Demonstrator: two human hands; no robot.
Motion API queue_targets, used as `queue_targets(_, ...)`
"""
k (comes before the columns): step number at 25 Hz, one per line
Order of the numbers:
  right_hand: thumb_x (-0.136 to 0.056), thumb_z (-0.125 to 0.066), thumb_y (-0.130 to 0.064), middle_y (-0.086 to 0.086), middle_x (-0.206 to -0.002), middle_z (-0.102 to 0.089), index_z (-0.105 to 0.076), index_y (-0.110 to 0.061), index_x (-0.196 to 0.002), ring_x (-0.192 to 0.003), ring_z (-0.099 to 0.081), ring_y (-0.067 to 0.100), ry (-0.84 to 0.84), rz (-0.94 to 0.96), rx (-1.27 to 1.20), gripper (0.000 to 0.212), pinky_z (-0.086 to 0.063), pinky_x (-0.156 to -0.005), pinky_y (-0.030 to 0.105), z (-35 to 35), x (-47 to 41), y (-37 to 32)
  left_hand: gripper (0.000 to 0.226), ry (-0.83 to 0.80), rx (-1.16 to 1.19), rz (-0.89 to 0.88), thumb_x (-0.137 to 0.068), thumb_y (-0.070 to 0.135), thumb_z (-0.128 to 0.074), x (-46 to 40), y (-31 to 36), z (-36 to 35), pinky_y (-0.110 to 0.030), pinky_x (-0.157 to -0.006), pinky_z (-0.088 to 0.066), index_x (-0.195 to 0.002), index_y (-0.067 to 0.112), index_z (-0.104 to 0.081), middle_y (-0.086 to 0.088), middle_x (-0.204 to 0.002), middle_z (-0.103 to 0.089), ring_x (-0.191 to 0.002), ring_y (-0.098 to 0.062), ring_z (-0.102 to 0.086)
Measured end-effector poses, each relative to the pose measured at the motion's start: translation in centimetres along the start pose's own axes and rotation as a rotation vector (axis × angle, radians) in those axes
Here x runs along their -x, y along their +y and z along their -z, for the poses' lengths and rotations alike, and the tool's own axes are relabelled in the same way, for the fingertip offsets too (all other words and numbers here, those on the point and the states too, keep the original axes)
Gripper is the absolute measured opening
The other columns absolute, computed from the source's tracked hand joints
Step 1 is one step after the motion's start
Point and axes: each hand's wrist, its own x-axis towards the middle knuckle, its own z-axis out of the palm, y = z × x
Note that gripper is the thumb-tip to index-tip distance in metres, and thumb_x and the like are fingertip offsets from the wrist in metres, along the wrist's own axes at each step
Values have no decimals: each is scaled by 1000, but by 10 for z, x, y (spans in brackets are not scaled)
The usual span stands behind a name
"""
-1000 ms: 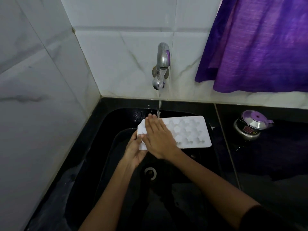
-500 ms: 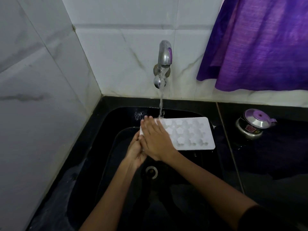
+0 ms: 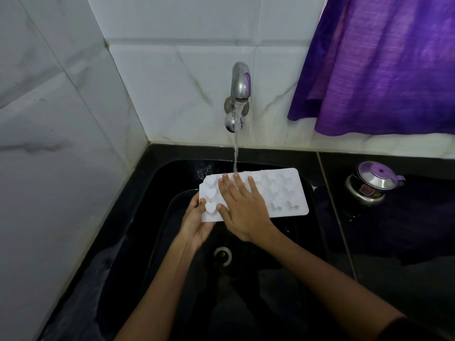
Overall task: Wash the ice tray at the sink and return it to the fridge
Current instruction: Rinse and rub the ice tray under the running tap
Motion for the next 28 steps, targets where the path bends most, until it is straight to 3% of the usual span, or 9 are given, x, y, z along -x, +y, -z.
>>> queue_targets(4, -94, -14, -38, 8, -152, -33, -33, -10, -144, -142, -26, 27, -50, 142, 7, 61, -6, -115, 46, 0, -11, -13, 27, 17, 52, -1, -100, 6, -34, 2, 4, 0, -29, -64, -60, -118, 8, -53, -11, -108, -62, -90, -21, -64)
queue_targets(7, -97, -23, -36, 3, -151, -35, -32, -15, -145, -140, -30, 23, -30, 316, 8, 53, -17, -115, 45, -1, 11, 7, 26, 61, 99, -29, -96, -3, -37, 2, 17, 10, -32, -59, -60, -107, 8, -57, -10, -99, -65, -78, -20, -70)
queue_targets(9, -99, -20, -37, 2, -152, -31, -28, -15, -147, -142, -26, 22, -23, 224, -7, 54, -19, -117, 44, 1, 27, 28, 33, 66, 86, -45, -94, -6, -38, 4, 27, 18, -33, -58, -58, -118, 8, -56, -7, -93, -68, -74, -18, -71)
queue_targets(12, -97, -4, -45, 0, -157, 0, -5, -15, -150, -146, -2, 21, -58, -112, -65, 61, -4, -119, 43, 7, 39, 55, 40, 67, -12, -50, -96, -4, -38, 7, 34, 28, -35, -60, -59, -131, 11, -50, -8, -111, -65, -93, -24, -67)
queue_targets(14, -99, -10, -44, 6, -157, 10, 4, -13, -150, -146, 5, 21, -148, -303, -236, 62, -1, -119, 41, 9, 40, 64, 41, 85, -14, -60, -98, -2, -37, 10, 35, 31, -35, -60, -59, -134, 12, -49, -9, -116, -63, -98, -26, -64)
queue_targets(17, -102, -19, -38, 11, -153, -24, -6, -7, -150, -141, -24, 27, -252, -507, -753, 59, -22, -112, 37, 12, 36, 71, 39, 113, -4, -74, -99, 1, -37, 15, 36, 33, -35, -58, -59, -134, 12, -48, -9, -116, -62, -98, -27, -63)
queue_targets(20, -102, -32, -21, 24, -113, -61, -52, 8, -116, -108, -57, 39, -177, -568, -1054, 39, -46, -85, 35, 3, 29, 81, 36, 158, -39, -94, -99, 2, -37, 23, 39, 38, -35, -59, -60, -132, 12, -49, -8, -112, -63, -96, -26, -63)
queue_targets(23, -98, -43, -8, 11, -94, -67, -63, 4, -106, -84, -66, 21, -157, -549, -1142, 25, -52, -67, 21, 4, 31, 81, 30, 213, -132, -128, -100, 6, -39, 31, 40, 42, -32, -57, -59, -127, 12, -50, -6, -107, -63, -92, -24, -64)
queue_targets(28, -94, -52, -3, 7, -96, -67, -62, 3, -113, -79, -65, 11, -174, -561, -1252, 23, -55, -58, 19, 7, 51, 77, 14, 315, -500, -174, -97, 9, -45, 46, 33, 48, -32, -60, -48, -112, 8, -46, -8, -97, -60, -79, -20, -60)
